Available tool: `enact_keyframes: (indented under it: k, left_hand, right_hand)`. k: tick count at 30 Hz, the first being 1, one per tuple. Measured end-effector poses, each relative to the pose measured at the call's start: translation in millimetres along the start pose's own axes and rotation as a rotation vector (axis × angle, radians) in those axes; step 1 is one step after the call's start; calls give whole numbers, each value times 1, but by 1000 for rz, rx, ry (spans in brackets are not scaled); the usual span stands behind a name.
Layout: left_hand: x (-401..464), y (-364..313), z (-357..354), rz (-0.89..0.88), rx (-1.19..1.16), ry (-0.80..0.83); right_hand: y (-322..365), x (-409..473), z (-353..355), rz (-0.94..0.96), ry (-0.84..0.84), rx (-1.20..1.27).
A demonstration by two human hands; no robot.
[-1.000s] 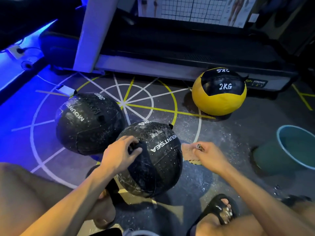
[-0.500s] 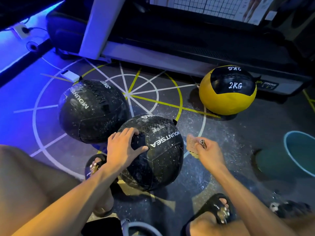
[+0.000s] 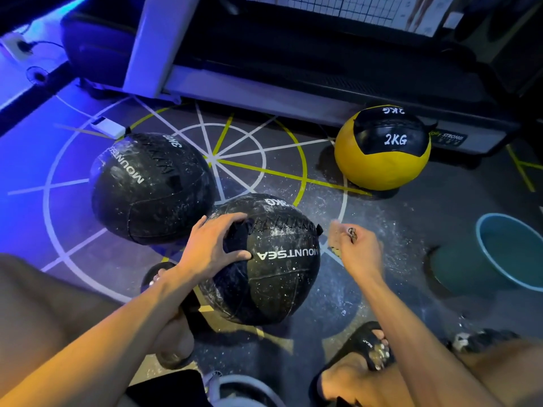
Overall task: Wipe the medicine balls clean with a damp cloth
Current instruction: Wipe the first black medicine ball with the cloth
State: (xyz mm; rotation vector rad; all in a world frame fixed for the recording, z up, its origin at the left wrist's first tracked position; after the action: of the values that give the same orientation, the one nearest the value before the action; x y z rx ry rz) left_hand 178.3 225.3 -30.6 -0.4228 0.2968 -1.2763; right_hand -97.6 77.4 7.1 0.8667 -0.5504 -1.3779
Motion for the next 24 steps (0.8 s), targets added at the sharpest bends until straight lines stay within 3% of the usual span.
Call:
enact_keyframes:
  k: [9, 18, 20, 23, 24]
  left_hand:
    - [3, -17, -7, -47, -46, -28]
    - [5, -19, -10, -54, -41, -68]
    - [5, -17, -9, -33, -50, -63]
    - [5, -20, -10, -35, -46, -72]
    - [4, -22, -10, -40, -55, -80]
  right_hand:
    - [-18, -7, -54, -47, -7, -39]
    - [22, -42, -79, 608, 184, -336]
    - [9, -23, -62, 518, 140, -336]
    - [-18, -2, -41, 137, 106, -438]
    - [-22, -2, -41, 90, 108, -437]
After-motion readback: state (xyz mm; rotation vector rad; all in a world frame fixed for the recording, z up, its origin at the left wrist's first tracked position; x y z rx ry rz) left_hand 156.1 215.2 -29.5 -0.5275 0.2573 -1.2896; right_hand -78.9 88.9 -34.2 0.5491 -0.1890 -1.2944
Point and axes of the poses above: each hand's wrist, its own x-axis towards the middle knuckle, its own z-axis out of the back of the hand, y = z × x, the point moved 4 cm from there along x, towards the middle knuckle, and after that the axes turned 8 degrees about x, right-handed, at the moved point
